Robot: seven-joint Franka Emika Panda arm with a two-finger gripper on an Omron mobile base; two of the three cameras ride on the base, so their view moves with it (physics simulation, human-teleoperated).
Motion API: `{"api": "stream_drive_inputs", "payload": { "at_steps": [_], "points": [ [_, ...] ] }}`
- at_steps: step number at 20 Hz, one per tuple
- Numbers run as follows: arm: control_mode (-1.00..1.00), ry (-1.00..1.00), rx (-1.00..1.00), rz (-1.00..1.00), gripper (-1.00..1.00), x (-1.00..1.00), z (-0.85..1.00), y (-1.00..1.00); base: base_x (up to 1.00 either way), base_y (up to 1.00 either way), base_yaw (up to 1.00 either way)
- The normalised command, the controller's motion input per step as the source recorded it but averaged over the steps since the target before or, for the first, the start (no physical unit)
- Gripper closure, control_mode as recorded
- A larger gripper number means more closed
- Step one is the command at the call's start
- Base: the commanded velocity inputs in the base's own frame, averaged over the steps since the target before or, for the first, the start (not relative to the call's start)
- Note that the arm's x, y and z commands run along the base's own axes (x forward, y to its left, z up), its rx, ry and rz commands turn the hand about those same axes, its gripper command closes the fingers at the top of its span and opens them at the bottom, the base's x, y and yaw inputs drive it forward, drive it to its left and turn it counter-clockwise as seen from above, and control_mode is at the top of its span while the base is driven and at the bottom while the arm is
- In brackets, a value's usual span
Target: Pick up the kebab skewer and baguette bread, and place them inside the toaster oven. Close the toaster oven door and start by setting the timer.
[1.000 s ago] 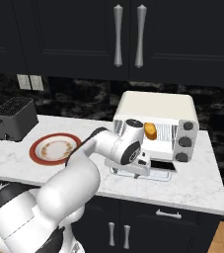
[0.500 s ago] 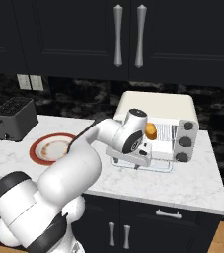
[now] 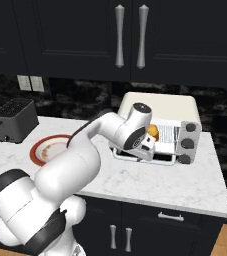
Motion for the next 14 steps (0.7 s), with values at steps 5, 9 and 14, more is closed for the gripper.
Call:
{"api": "stream_drive_inputs", "payload": {
  "at_steps": [5,9,14],
  "points": [
    [-1.0,-0.16,0.0,-0.11,-1.0,0.49,0.05,0.15,0.0,0.0,0.0],
    [-1.0,-0.12,0.0,-0.12,-1.0,0.41,0.0,0.12,0.0,0.0,0.0],
    [-1.0,-0.18,0.0,-0.12,-1.0,0.41,0.0,0.19,0.0,0.0,0.0]
  ]
}}
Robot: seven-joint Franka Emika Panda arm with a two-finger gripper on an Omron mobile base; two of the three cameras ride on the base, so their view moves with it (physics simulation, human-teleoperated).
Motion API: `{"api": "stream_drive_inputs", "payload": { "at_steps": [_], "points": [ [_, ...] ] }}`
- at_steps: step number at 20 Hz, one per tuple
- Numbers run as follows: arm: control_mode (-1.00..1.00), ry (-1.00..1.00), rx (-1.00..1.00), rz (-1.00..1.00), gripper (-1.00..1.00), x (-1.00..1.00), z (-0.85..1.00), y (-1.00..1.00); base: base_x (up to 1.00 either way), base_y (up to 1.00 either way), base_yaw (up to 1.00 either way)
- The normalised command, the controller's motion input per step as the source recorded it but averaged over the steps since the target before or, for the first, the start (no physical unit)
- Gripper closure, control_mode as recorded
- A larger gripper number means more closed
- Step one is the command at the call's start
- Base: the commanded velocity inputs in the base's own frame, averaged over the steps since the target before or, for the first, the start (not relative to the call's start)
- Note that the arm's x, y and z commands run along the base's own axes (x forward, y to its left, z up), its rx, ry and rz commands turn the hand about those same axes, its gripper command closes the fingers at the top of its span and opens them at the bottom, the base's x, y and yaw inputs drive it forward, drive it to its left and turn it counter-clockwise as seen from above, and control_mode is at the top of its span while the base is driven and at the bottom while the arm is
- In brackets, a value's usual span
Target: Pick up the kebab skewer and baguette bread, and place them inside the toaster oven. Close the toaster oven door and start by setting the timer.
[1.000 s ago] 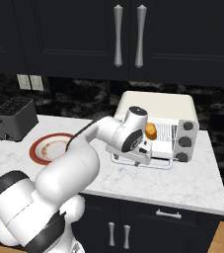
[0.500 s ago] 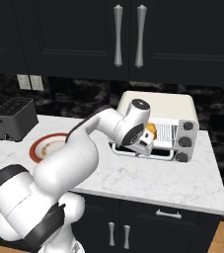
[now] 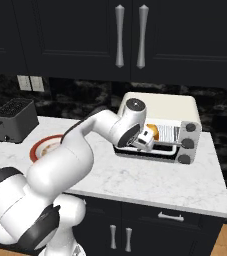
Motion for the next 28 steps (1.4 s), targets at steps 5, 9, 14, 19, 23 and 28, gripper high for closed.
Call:
{"api": "stream_drive_inputs", "payload": {
  "at_steps": [5,9,14,19,23,28],
  "points": [
    [-1.0,-0.21,0.0,-0.12,-1.0,0.51,0.0,0.13,0.0,0.0,0.0],
    [-1.0,-0.14,0.01,-0.11,-1.0,0.38,-0.02,0.02,0.0,0.0,0.0],
    [-1.0,-0.15,0.01,-0.1,-1.0,0.18,-0.08,0.03,0.0,0.0,0.0],
    [-1.0,-0.08,0.03,-0.09,-1.0,0.07,-0.09,0.0,0.0,0.0,0.0],
    [-1.0,-0.04,0.09,-0.08,-1.0,0.19,-0.17,0.0,0.0,0.0,0.0],
    [-1.0,-0.01,0.16,-0.07,-1.0,0.36,-0.05,0.0,0.0,0.0,0.0]
  ]
}}
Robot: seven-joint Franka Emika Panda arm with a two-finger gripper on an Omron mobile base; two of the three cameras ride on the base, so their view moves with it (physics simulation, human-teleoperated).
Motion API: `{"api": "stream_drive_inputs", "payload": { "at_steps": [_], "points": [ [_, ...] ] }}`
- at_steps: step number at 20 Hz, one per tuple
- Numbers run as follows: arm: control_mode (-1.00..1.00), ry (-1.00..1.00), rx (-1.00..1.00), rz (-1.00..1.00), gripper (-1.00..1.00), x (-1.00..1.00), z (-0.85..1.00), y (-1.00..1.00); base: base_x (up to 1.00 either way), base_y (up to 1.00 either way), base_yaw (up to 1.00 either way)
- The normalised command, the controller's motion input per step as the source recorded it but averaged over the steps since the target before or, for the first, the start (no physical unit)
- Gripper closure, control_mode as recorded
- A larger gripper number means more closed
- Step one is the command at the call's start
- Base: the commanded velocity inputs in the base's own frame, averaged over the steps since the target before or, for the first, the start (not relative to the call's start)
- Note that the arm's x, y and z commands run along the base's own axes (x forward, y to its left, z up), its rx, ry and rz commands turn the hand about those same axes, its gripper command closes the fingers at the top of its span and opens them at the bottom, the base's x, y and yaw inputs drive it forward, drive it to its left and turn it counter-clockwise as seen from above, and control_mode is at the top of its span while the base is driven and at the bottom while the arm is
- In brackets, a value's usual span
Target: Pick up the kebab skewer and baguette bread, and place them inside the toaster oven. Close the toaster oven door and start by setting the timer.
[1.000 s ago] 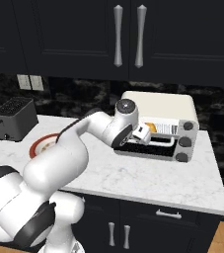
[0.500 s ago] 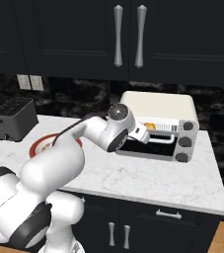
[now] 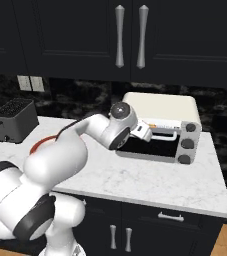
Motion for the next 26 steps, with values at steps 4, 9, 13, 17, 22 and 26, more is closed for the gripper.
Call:
{"api": "stream_drive_inputs", "payload": {
  "at_steps": [4,9,13,17,22,26],
  "points": [
    [-1.0,-0.01,0.18,-0.05,-1.0,0.2,-0.04,0.0,0.0,0.0,0.0],
    [-1.0,-0.05,0.16,-0.04,-1.0,0.1,-0.32,0.0,0.0,0.0,0.0],
    [-1.0,-0.07,0.15,-0.05,-1.0,0.2,-0.4,0.0,0.0,0.0,0.0],
    [-1.0,-0.07,0.14,-0.06,-1.0,0.23,-0.36,0.0,0.0,0.0,0.0],
    [-1.0,-0.06,0.12,-0.06,-1.0,0.39,-0.38,0.02,0.0,0.0,0.0],
    [-1.0,-0.03,0.09,-0.07,-1.0,0.23,-0.44,0.05,0.0,0.0,0.0]
  ]
}}
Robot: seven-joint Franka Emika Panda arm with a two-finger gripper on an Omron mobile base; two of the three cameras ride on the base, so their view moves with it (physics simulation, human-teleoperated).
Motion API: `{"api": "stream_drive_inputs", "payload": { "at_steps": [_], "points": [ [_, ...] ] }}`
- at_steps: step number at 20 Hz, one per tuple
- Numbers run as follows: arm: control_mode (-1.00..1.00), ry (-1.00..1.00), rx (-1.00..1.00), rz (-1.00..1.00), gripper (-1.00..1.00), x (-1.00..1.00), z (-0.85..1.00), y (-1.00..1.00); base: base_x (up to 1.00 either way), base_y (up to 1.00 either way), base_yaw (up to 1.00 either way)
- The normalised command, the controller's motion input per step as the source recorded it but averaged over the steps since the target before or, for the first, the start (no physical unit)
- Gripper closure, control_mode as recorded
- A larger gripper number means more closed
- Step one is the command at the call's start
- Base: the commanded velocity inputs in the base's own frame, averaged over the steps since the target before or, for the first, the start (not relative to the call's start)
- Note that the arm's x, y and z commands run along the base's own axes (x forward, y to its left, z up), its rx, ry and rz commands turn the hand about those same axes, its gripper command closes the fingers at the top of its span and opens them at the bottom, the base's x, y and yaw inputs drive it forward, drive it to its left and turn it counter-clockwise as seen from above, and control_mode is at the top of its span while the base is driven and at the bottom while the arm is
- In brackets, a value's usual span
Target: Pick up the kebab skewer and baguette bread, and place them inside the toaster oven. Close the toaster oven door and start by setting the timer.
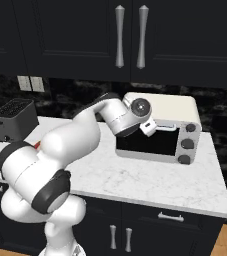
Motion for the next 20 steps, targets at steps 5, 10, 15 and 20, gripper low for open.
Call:
{"api": "stream_drive_inputs", "payload": {
  "at_steps": [5,10,15,20],
  "points": [
    [-1.0,-0.03,0.09,-0.07,-1.0,0.01,-0.2,0.01,0.0,0.0,0.0],
    [-1.0,-0.01,0.04,-0.08,-1.0,-0.12,-0.01,0.0,0.0,0.0,0.0],
    [-1.0,0.0,0.0,-0.07,-1.0,-0.6,0.41,-0.2,0.0,0.0,0.0],
    [-1.0,-0.02,0.05,-0.03,-1.0,-0.79,0.35,-0.34,0.0,0.0,0.0]
  ]
}}
